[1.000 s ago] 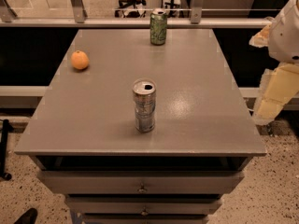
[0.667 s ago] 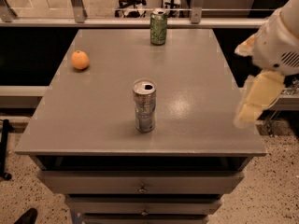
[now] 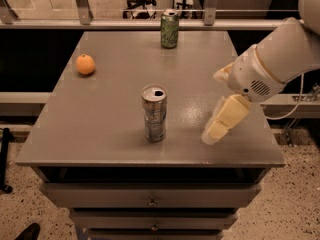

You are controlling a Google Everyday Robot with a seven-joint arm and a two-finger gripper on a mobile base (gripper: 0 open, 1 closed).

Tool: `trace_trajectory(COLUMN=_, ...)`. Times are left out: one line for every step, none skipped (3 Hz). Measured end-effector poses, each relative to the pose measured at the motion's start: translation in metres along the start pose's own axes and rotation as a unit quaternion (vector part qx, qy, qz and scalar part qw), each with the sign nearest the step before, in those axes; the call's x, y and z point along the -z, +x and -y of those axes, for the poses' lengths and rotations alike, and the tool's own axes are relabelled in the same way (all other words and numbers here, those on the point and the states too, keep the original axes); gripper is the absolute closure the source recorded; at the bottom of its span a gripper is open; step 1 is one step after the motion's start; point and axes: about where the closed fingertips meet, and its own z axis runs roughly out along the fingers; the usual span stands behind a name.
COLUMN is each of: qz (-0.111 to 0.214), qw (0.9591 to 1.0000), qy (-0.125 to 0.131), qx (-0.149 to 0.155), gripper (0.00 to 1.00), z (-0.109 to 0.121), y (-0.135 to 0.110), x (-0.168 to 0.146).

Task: Knock redbull can over

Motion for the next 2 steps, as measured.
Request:
trace_trajectory(qz=0.065, qw=0.9978, qy=-0.006, qx=-0.014, gripper=0.0, z=0.0, y=-0.019, x=-0.027)
trace_trajectory(qz=0.133, qw=0.9909, qy=-0.004, qx=-0.019, gripper=0.0, z=0.006, y=-0.047, x=-0.058)
